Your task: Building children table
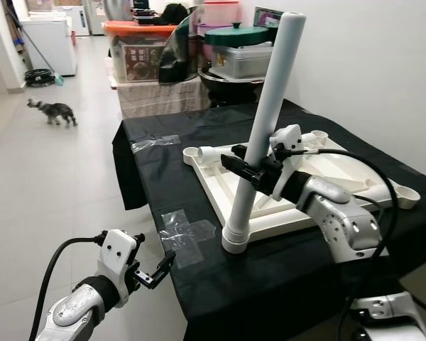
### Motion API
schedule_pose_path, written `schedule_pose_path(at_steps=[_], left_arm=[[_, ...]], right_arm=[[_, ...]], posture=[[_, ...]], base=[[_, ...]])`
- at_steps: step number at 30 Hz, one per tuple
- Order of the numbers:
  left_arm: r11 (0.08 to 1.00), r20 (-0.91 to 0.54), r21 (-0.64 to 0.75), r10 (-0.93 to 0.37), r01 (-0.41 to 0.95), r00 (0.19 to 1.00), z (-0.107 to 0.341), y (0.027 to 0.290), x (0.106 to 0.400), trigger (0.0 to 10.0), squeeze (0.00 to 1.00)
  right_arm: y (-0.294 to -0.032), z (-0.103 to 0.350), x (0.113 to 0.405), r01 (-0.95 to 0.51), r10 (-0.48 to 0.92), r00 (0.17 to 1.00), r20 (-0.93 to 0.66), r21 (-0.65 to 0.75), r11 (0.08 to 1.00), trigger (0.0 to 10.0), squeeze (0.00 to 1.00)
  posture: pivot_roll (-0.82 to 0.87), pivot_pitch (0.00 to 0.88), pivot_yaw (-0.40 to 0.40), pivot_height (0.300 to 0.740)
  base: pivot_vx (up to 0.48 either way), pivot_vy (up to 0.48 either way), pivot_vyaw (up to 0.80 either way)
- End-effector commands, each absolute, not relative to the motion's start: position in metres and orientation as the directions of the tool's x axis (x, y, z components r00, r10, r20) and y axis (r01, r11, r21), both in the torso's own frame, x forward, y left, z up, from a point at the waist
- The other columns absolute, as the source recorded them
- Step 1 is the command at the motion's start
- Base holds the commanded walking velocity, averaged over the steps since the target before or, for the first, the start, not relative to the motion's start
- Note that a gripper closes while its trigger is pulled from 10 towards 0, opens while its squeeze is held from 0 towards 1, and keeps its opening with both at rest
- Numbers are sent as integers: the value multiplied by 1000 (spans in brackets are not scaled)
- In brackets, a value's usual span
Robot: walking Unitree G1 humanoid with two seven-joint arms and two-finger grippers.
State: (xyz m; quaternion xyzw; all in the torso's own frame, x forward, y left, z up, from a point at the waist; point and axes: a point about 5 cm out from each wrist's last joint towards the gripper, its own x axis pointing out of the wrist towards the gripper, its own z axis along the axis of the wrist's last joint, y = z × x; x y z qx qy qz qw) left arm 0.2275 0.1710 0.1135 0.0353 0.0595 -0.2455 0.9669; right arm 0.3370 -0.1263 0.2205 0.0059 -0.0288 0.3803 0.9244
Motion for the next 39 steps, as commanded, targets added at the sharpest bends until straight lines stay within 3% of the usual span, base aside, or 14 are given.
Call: schedule_pose_path(at_steps=[1, 12, 26, 39], left_arm=[[878, -138, 44, -468, 477, 873, 112, 170, 229, 10000, 0], [882, -142, 45, -459, 469, 877, 110, 170, 229, 10000, 0], [885, -149, 43, -454, 465, 878, 109, 168, 229, 10000, 0], [888, -148, 50, -446, 457, 883, 108, 168, 229, 10000, 0]], right_arm=[[-130, 193, 338, -656, 657, 750, -74, 35, 754, 0, 0], [-122, 174, 335, -569, 566, 804, -180, 42, 821, 0, 0], [-125, 159, 339, -299, 318, 918, -237, 111, 948, 0, 0], [-113, 155, 333, -303, 313, 917, -249, 78, 950, 0, 0]], posture=[[1, 0, -45, 740], [1, 0, -50, 740], [-1, 0, -52, 740], [5, 0, -56, 740]], base=[[0, 0, 0], [0, 0, 0], [0, 0, 0], [0, 0, 0]])
